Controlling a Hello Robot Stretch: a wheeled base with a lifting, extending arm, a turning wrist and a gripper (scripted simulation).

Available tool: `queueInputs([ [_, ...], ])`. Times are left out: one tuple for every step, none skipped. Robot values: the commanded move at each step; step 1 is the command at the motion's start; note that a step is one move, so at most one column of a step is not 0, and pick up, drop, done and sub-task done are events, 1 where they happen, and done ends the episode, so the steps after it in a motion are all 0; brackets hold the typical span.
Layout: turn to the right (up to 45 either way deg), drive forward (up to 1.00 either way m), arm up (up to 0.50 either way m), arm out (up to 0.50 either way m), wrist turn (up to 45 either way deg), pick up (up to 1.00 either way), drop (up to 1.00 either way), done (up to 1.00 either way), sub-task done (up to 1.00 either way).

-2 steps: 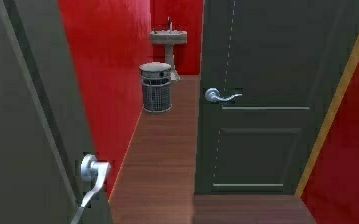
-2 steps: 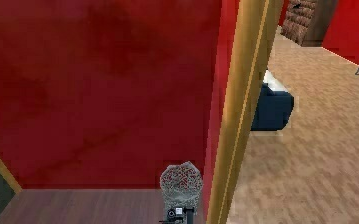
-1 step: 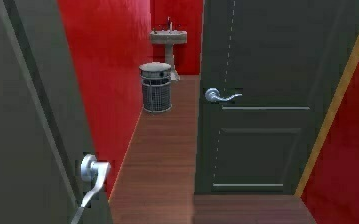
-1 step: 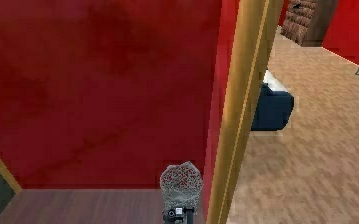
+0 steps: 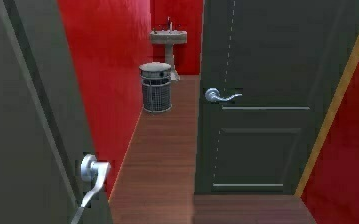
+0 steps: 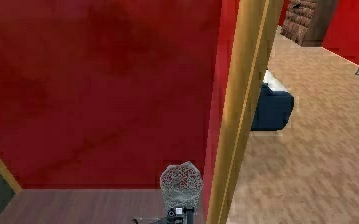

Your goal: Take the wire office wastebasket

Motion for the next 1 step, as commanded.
queueInputs([
  [0.0, 0.0, 0.0, 0.0, 45.0, 0.0, 0.0, 0.0, 0.0],
])
